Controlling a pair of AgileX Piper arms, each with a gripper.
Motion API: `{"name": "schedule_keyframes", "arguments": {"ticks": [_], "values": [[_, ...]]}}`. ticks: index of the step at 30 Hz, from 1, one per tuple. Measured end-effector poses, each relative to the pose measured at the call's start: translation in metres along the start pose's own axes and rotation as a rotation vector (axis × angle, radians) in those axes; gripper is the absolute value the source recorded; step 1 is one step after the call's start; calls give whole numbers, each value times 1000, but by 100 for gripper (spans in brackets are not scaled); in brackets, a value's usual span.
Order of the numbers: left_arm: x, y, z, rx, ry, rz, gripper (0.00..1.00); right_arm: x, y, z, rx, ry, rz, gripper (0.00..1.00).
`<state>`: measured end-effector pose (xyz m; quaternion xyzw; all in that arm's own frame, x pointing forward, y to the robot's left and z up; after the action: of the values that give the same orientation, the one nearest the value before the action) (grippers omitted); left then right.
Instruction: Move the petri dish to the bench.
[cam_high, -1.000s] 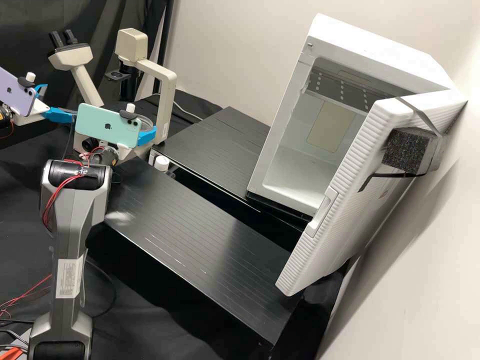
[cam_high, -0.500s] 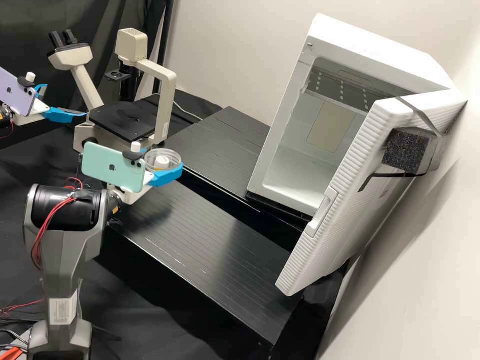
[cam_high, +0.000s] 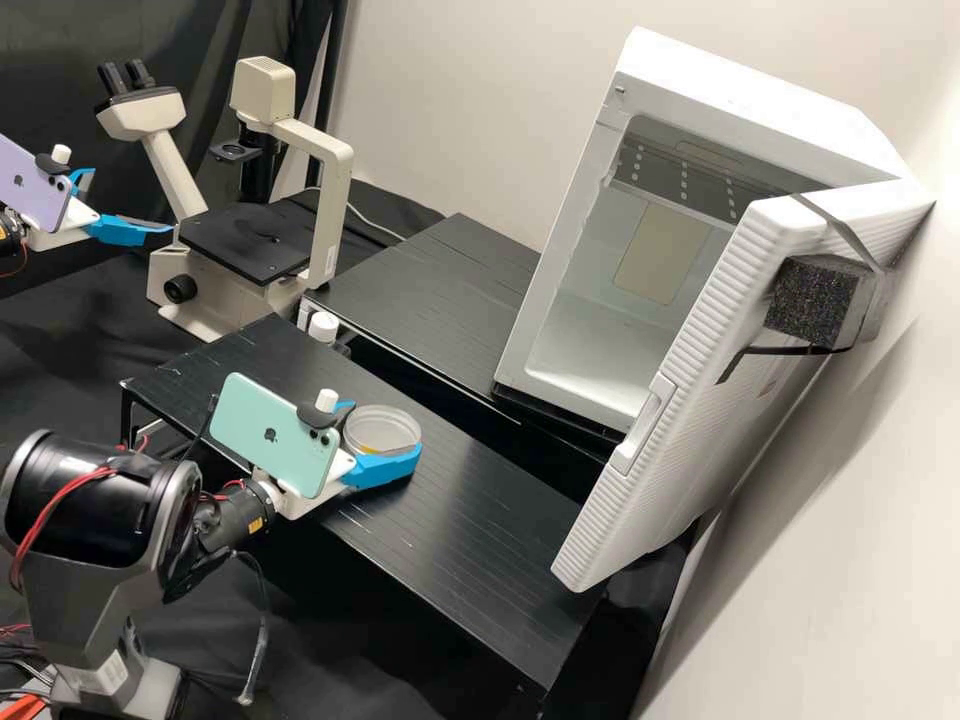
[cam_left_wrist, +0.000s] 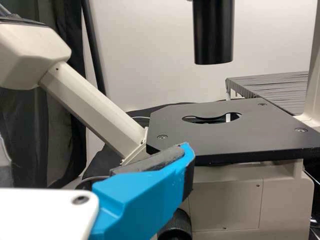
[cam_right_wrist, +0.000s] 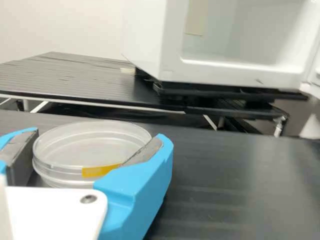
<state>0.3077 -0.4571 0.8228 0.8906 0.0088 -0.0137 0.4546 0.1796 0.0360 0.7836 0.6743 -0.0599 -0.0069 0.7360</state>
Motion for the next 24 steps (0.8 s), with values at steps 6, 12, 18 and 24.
{"name": "schedule_keyframes", "arguments": {"ticks": [6, 12, 18, 24], "values": [[0, 0, 0, 0, 0, 0, 100, -1, -1, 3, 23, 7, 3, 0], [0, 0, 0, 0, 0, 0, 100, -4, -3, 6, 29, 9, -7, 100], [0, 0, 0, 0, 0, 0, 100, -4, -3, 6, 32, 8, -9, 100], [0, 0, 0, 0, 0, 0, 100, -5, -2, 6, 35, 11, -4, 100]]}}
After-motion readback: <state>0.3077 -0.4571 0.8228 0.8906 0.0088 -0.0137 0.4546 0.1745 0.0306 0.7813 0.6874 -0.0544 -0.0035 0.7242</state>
